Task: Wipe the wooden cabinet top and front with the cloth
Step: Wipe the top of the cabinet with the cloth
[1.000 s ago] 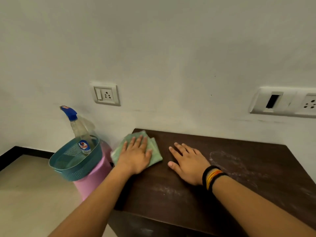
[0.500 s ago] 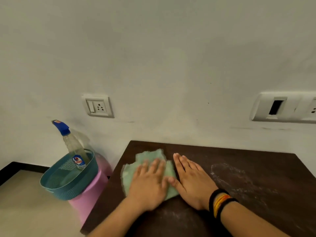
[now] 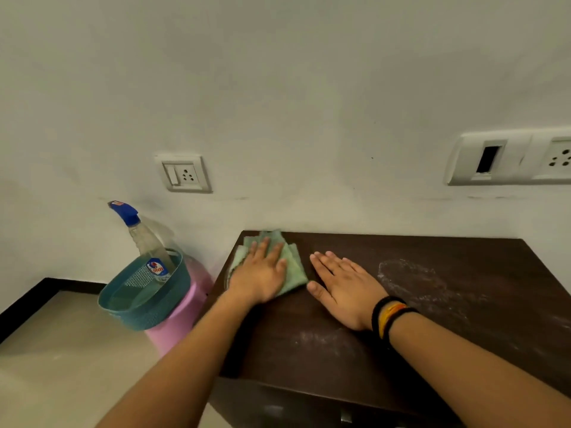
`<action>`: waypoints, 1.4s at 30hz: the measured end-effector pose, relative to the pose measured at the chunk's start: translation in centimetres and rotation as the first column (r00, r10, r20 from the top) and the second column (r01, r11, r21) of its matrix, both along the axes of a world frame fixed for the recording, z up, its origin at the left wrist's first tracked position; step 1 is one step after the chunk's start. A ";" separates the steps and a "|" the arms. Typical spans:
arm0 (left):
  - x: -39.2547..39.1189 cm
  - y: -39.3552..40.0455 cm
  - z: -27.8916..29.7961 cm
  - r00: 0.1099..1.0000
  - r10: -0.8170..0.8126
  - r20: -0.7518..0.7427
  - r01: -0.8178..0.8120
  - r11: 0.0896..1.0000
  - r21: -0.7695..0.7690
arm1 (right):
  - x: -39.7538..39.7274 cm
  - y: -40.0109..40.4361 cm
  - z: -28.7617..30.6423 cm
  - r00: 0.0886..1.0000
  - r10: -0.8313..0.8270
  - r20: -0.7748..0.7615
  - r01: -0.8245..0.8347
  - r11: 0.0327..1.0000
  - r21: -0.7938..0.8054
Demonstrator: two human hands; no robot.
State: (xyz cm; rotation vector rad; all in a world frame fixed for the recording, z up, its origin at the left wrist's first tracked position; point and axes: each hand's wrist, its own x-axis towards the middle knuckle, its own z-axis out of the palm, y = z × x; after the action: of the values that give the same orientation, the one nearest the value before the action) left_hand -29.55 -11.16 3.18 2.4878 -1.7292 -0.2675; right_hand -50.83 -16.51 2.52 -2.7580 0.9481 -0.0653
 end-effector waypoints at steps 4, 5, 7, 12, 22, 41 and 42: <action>-5.2 6.7 -0.8 0.991 -0.050 0.124 0.059 0.996 -0.064 | 0.2 -0.1 0.2 1.000 -0.002 -0.006 0.002 1.000 -0.016; -6.7 6.3 -0.8 0.984 -0.134 0.117 0.142 0.988 -0.065 | 0.3 -0.2 0.1 1.000 -0.010 -0.014 0.010 1.000 -0.021; -6.6 3.2 -0.4 0.977 -0.198 0.082 0.203 0.977 -0.067 | 0.5 -0.2 0.1 0.999 -0.041 -0.014 0.041 0.999 -0.024; -3.1 8.6 -0.3 0.995 0.068 0.068 -0.069 0.997 0.015 | -0.3 0.0 0.2 0.999 -0.038 -0.029 0.039 0.999 0.009; -5.6 11.3 -0.8 0.993 0.045 0.111 -0.049 0.998 0.035 | -4.0 -1.0 1.3 0.991 -0.120 -0.059 0.116 0.991 -0.069; -10.2 6.3 -0.7 0.995 0.006 0.103 -0.008 1.000 0.023 | -7.6 -1.4 -0.5 0.986 -0.166 -0.029 0.166 0.986 -0.010; -12.6 7.7 -0.9 0.991 -0.046 0.124 0.045 0.999 0.011 | -7.7 -1.4 -0.6 0.985 -0.168 -0.026 0.168 0.986 -0.017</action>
State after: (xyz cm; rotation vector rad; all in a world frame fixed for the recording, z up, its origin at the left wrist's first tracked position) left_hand -42.19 -3.42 2.26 2.5229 -1.8362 -0.1253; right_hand -58.51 -17.92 1.96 -2.6921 1.1903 -0.0630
